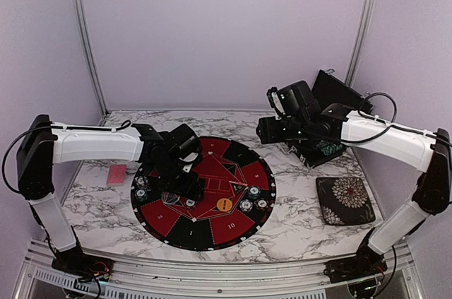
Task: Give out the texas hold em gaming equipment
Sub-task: Pick up the pile of poker chips from the dealer area.
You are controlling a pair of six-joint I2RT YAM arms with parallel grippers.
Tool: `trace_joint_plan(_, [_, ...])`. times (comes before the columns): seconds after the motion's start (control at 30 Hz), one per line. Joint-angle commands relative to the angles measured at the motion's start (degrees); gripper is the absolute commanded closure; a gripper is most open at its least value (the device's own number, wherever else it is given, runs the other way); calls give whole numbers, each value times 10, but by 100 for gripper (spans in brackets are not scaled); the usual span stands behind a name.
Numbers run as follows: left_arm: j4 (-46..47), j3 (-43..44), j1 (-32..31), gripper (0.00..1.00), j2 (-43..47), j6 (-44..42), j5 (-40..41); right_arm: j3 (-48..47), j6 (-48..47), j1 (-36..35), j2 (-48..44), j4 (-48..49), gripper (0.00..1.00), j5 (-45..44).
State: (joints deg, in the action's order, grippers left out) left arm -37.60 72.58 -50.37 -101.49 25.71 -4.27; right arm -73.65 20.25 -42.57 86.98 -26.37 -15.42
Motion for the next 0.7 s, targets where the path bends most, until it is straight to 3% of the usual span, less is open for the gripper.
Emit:
trace_joint_plan(0.0, [-28,29,-9,15,-38,11,22,24,-12,15,-32,41,32,-5])
trace_joint_plan(0.67, [-50,66,-19,29,-97,-17,39,56,0,20,-47,45,33,-4])
